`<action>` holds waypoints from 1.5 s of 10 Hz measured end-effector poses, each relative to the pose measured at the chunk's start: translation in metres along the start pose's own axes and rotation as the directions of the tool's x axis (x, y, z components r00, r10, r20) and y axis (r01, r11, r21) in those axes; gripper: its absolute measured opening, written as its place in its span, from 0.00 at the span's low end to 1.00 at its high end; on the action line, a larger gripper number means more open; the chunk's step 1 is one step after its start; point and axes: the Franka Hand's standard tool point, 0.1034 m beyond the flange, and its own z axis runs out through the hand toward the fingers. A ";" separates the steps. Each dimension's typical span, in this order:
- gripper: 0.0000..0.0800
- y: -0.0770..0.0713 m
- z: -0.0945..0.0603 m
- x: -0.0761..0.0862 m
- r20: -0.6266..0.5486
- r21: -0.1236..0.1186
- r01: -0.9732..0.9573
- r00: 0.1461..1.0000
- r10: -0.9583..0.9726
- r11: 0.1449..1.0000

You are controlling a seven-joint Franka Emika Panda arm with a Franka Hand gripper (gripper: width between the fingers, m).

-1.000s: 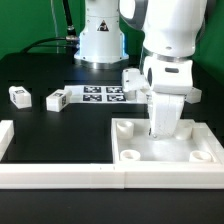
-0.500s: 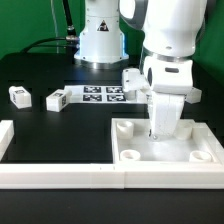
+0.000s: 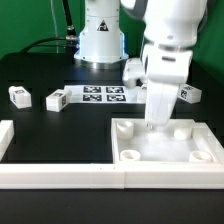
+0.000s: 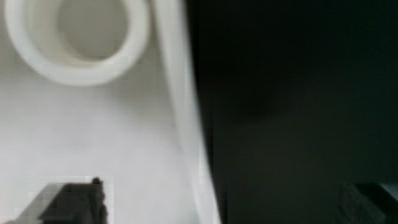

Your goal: Assemble square table

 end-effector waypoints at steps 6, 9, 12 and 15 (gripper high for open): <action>0.81 -0.043 -0.029 0.069 0.017 -0.016 -0.518 0.855 0.518 0.855; 0.81 -0.043 -0.029 0.066 0.016 -0.010 -0.650 0.760 0.650 0.760; 0.81 -0.109 -0.026 0.086 0.076 -0.017 -0.647 0.759 0.647 0.762; 0.81 -0.140 -0.026 0.079 0.279 -0.049 -0.588 0.768 0.576 0.807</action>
Offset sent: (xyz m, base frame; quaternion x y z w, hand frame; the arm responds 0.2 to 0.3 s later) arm -0.0049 0.0563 0.0246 -0.0062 -0.0259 0.1850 0.9824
